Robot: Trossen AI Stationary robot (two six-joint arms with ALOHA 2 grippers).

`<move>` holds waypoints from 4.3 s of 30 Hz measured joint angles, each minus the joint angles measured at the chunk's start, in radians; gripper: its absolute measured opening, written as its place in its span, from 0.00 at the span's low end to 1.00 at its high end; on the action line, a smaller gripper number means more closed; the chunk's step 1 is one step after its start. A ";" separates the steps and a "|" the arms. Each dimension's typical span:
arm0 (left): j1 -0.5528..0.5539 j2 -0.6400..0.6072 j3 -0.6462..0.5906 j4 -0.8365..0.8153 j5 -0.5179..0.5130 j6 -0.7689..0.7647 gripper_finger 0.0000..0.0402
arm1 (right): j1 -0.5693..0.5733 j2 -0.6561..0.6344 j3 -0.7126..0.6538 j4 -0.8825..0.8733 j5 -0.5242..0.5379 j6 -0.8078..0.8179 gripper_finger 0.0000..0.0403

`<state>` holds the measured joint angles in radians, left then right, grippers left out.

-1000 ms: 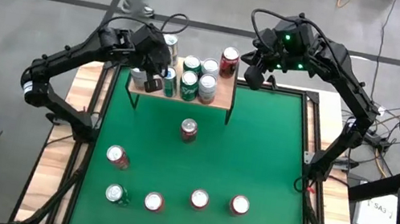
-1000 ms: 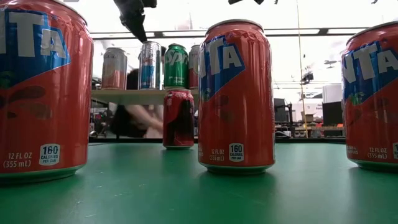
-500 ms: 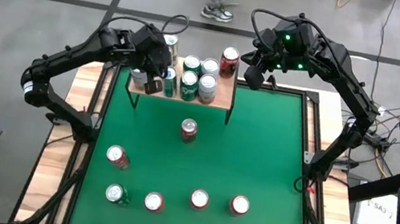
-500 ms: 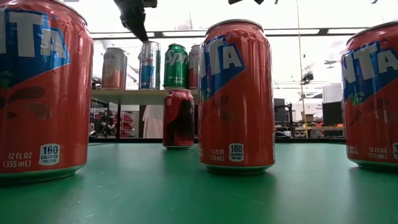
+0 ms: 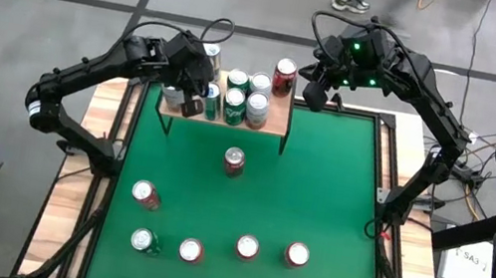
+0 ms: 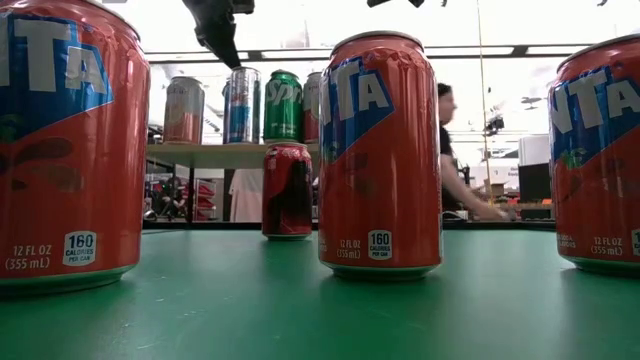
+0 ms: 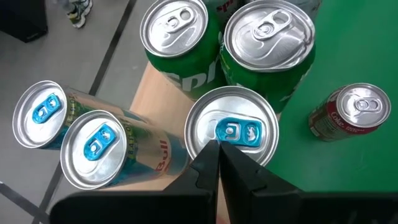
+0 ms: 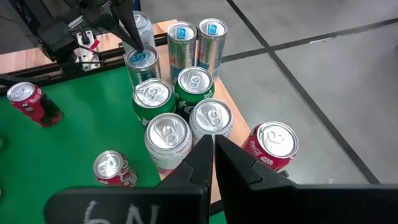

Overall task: Place canned beverage on shelf
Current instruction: Put the orange can on the shelf

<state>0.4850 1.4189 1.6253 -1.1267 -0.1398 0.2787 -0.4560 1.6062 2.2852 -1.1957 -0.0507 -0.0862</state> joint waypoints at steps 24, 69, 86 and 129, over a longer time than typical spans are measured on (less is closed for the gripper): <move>0.052 -0.025 -0.001 0.032 -0.341 0.086 0.00 | 0.000 0.000 0.000 0.003 0.000 0.000 0.02; 0.171 0.004 -0.037 0.115 -0.025 0.156 0.00 | 0.000 0.000 0.000 0.004 0.000 0.000 0.02; 0.231 -0.069 -0.050 0.163 -0.020 0.164 0.00 | 0.003 -0.006 -0.044 -0.011 -0.001 -0.005 0.02; 0.237 -0.167 -0.323 0.435 -0.087 0.180 0.00 | 0.111 -0.329 -0.991 0.781 0.052 -0.072 0.02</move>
<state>0.7219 1.2515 1.3023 -0.6922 -0.2263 0.4588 -0.3447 1.2770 1.2945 -0.4146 0.0013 -0.1577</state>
